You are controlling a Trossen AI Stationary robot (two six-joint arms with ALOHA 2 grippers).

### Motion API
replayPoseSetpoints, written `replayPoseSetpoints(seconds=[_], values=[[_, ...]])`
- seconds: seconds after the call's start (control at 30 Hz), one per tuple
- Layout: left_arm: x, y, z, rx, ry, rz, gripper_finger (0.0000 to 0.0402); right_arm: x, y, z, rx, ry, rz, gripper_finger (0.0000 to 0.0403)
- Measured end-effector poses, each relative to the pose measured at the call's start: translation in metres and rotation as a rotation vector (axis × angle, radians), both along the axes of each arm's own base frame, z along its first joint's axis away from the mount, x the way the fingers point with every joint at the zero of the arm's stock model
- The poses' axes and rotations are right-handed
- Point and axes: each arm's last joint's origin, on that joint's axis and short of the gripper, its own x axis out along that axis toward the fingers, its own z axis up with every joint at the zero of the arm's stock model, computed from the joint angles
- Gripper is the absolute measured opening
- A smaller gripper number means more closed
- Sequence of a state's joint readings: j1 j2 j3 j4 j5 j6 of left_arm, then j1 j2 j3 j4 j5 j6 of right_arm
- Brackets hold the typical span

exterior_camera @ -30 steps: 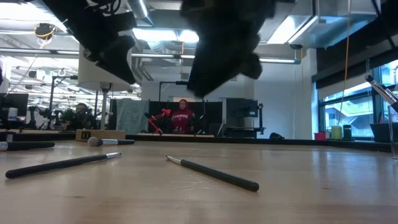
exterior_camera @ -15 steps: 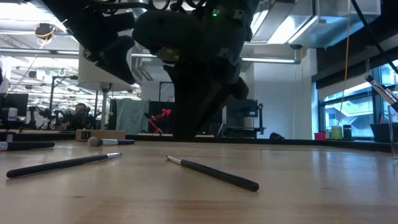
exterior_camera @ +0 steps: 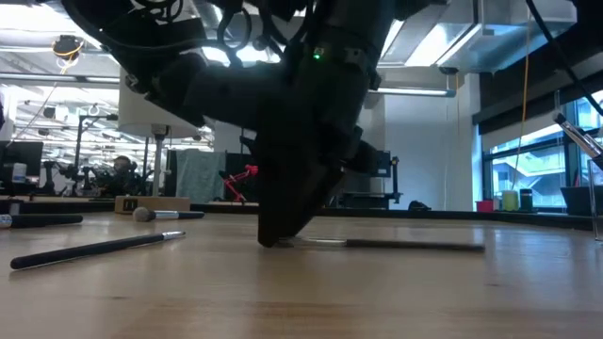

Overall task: Put items in baskets/containers
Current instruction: Put the black eyeshadow brush into the transparent organizer

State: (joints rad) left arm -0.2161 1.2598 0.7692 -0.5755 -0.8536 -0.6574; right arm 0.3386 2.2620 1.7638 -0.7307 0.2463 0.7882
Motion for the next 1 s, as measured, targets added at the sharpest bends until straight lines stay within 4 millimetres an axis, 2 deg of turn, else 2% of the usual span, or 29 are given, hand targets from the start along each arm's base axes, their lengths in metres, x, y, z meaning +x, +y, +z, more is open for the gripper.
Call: replayPoseSetpoints(seconds=[0.17,0.37,0.53,0.67,0.7,0.77,1.0], values=[[0.000,0.000,0.000,-0.001,-0.001,0.001,0.0020,-0.001,0.001,-0.006,0.042,0.058,0.064,0.0088],[0.000,0.000,0.000,-0.003,-0.001,0.000,0.0019,-0.006,0.000,-0.003,0.005,0.124,0.184,0.0088],[0.000,0.000,0.000,-0.004,-0.001,0.000,0.0020,-0.009,0.000,0.020,-0.067,0.264,0.418,0.0088],[0.000,0.000,0.000,-0.004,-0.001,-0.001,0.0020,-0.018,-0.004,0.057,-0.200,0.381,0.524,0.0088],[0.000,0.000,0.000,-0.008,0.000,-0.003,0.0020,-0.022,-0.005,0.061,-0.226,0.419,0.571,0.0088],[0.000,-0.001,0.000,-0.019,0.002,-0.009,0.0020,-0.024,-0.006,0.061,-0.245,0.467,0.669,0.0088],[0.000,-0.006,-0.001,-0.051,0.004,-0.042,0.0020,-0.031,-0.007,0.033,-0.182,0.547,0.885,0.0088]])
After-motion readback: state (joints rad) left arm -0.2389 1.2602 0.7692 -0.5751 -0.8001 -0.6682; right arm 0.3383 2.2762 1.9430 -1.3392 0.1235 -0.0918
